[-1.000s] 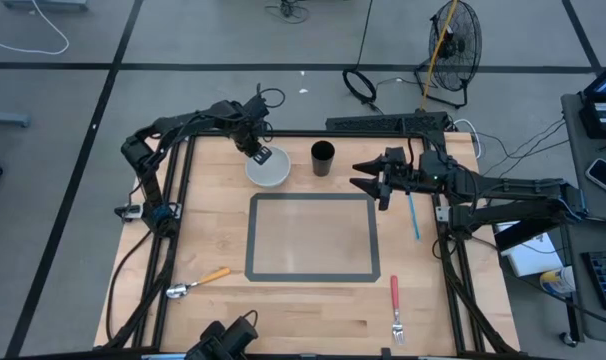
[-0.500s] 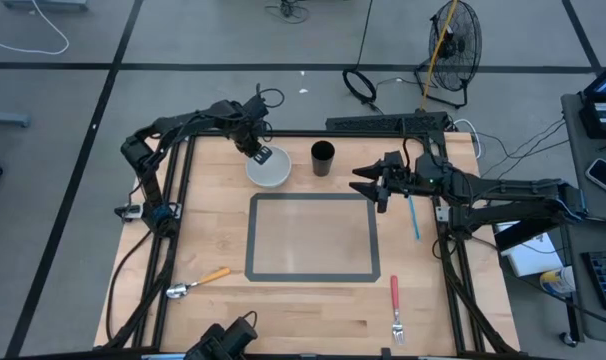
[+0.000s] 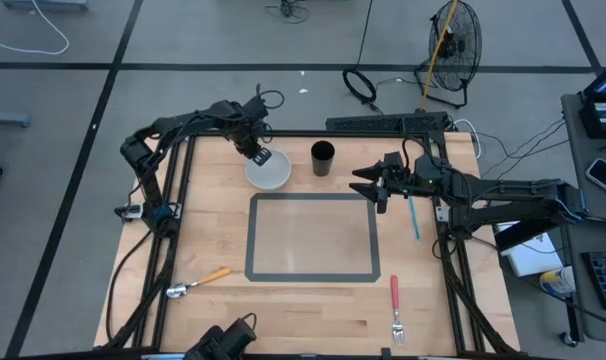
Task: Pick & Place Utensil
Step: Put the white bowl on the light brown mat
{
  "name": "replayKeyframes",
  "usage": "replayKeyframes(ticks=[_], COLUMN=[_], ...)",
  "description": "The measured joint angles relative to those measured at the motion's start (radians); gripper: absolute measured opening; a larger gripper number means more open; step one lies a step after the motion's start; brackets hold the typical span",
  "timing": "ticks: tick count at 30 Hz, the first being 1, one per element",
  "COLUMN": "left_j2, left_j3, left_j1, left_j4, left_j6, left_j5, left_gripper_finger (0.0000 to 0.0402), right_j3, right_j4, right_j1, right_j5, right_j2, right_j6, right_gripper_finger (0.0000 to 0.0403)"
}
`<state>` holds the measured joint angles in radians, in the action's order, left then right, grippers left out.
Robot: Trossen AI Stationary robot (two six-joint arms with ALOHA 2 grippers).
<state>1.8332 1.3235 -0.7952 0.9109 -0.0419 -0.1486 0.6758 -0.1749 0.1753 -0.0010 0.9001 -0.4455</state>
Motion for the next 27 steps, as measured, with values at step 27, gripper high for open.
replayKeyframes(ticks=[27], left_j2=[-0.001], left_j3=[0.000], left_j1=[0.000], left_j4=[0.012], left_j6=[0.012], left_j5=[0.000], left_gripper_finger=[0.0006], right_j3=[0.000], right_j4=[0.000], right_j1=[0.000], right_j5=[0.000], right_j2=[0.000], right_j6=[-0.015], right_gripper_finger=[0.0238])
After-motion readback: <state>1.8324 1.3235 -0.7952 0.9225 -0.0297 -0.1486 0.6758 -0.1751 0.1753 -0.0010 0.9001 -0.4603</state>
